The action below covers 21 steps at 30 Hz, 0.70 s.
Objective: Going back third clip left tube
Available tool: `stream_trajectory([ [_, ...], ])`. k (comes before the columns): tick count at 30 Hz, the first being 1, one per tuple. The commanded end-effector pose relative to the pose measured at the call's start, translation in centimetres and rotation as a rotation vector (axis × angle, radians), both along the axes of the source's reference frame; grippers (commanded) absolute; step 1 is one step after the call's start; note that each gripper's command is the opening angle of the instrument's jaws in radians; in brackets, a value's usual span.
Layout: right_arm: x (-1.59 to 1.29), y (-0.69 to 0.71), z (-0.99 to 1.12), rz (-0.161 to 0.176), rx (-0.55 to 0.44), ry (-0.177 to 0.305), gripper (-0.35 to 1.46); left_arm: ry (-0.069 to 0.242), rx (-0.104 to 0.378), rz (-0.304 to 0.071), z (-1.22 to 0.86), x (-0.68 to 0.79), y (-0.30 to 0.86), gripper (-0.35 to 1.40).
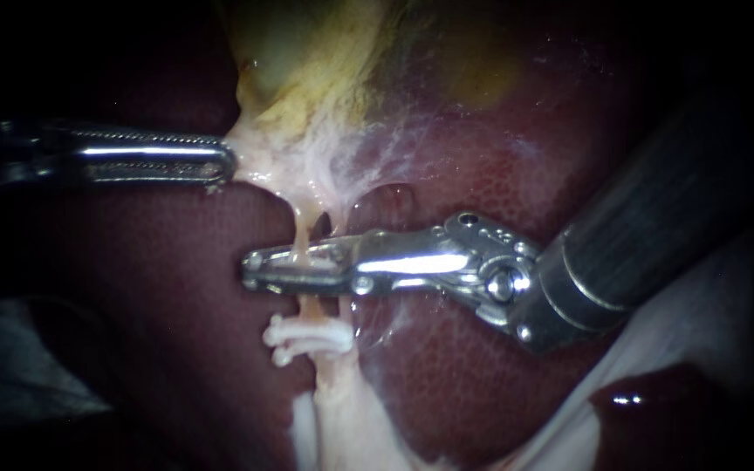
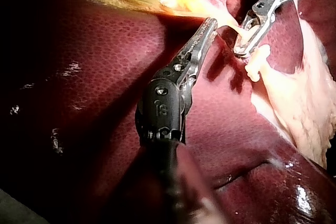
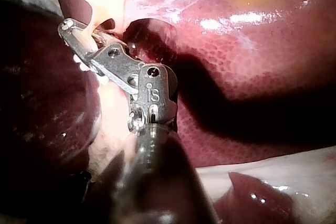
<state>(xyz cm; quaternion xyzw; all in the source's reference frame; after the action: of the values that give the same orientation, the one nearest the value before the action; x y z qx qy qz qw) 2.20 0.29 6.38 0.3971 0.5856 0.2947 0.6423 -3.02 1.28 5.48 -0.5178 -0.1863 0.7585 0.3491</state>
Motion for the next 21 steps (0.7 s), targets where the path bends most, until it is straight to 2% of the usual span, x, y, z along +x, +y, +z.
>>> stream_trajectory([
  [1, 0.00, -0.01, 0.03, -0.003, -0.013, 0.005, -0.27, 0.000, 0.000, 0.000, 0.00, 0.00, 0.00, -0.35],
  [2, 0.01, -0.01, 0.05, -0.003, -0.019, 0.005, -0.05, 0.000, 0.000, 0.000, 0.00, 0.00, 0.00, -0.35],
  [5, 0.07, 0.00, 0.14, 0.007, -0.024, -0.015, 0.34, 0.000, 0.000, 0.000, 0.00, 0.00, 0.00, -0.35],
  [7, 0.11, 0.02, 0.22, 0.033, -0.037, -0.047, 0.45, 0.000, 0.000, 0.000, 0.00, 0.00, 0.00, -0.35],
  [8, 0.12, 0.04, 0.28, 0.046, -0.042, -0.069, 0.48, 0.000, 0.000, 0.000, 0.00, 0.00, -0.01, -0.35],
  [12, 0.09, 0.08, 0.47, 0.052, -0.056, -0.106, 0.49, 0.000, 0.000, 0.000, 0.00, 0.00, -0.01, -0.35],
  [16, 0.01, 0.13, 0.59, 0.059, -0.058, -0.121, 0.49, 0.000, 0.000, 0.000, 0.00, 0.00, -0.01, -0.35],
  [21, -0.08, 0.15, 0.62, 0.057, -0.058, -0.120, 0.49, 0.000, -0.001, 0.000, 0.00, 0.00, -0.01, -0.35],
])
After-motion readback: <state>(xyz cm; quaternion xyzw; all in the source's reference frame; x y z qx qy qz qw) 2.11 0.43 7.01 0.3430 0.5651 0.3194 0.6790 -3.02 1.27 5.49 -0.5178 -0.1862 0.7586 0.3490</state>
